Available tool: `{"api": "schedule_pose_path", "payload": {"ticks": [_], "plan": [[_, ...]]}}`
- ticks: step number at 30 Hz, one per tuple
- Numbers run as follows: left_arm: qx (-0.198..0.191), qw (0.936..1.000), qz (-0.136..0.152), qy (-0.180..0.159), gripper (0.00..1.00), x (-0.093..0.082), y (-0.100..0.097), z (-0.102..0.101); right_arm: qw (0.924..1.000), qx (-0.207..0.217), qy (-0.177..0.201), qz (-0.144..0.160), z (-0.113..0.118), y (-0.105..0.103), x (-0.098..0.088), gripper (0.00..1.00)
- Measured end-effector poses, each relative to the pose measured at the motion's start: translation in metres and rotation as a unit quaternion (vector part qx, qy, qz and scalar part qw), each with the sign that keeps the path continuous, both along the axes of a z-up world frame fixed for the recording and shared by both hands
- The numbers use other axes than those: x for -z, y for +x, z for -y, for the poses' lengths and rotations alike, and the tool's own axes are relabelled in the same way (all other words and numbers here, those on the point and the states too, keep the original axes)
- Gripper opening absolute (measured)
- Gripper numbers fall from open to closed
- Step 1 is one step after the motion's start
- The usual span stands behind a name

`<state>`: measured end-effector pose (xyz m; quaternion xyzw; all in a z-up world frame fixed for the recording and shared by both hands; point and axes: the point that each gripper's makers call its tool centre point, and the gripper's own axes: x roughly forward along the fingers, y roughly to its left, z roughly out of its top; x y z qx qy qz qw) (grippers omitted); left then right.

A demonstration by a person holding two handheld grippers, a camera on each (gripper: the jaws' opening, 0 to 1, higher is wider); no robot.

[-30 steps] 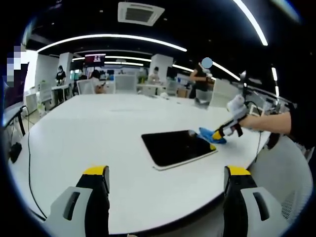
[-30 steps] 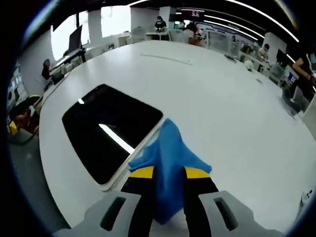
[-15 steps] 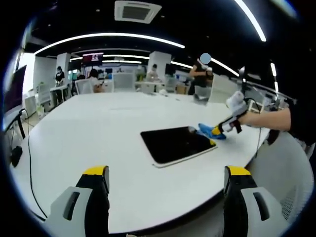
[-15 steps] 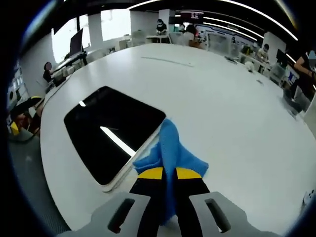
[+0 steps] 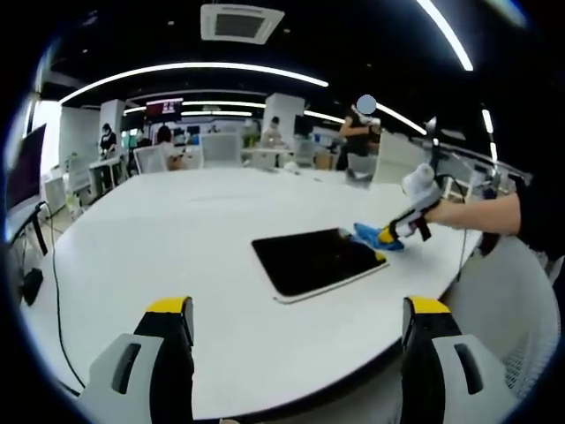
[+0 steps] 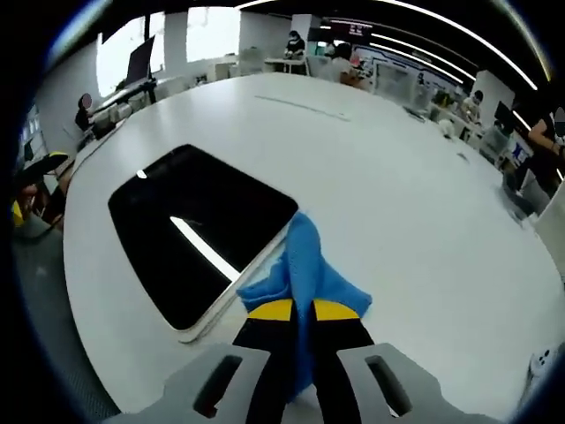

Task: Wipe the mirror surface with the cleaning cloth until all visible marks leave the cleaned area.

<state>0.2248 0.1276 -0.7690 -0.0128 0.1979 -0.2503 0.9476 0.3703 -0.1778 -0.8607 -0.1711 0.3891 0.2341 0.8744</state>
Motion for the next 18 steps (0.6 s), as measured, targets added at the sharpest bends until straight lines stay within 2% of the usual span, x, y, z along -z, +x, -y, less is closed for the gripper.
{"api": "schedule_pose_path", "payload": {"ticks": [3, 5, 7, 9, 13, 18], "plan": [[-0.002, 1.0000, 0.003, 0.000, 0.99, -0.001, 0.000, 0.000, 0.9999, 0.007, 0.007, -0.001, 0.000, 0.000, -0.001, 0.01], [-0.004, 1.0000, -0.003, 0.001, 0.99, 0.001, 0.000, -0.001, 0.9999, 0.014, -0.003, 0.002, 0.003, 0.002, -0.004, 0.01], [-0.004, 1.0000, 0.002, 0.007, 0.98, 0.001, 0.001, -0.001, 0.9995, 0.026, -0.006, 0.017, 0.005, 0.010, -0.016, 0.01], [-0.003, 0.9999, 0.005, 0.012, 0.97, 0.002, 0.001, -0.001, 0.9983, 0.043, 0.031, 0.026, -0.003, 0.019, -0.032, 0.01], [0.001, 0.9999, 0.007, -0.008, 0.93, -0.001, 0.001, 0.001, 0.9979, 0.040, 0.039, 0.032, -0.013, 0.036, -0.048, 0.01], [0.005, 0.9999, 0.009, -0.014, 0.96, -0.001, 0.000, 0.003, 0.9981, 0.035, 0.046, 0.019, -0.029, 0.044, -0.043, 0.01]]}}
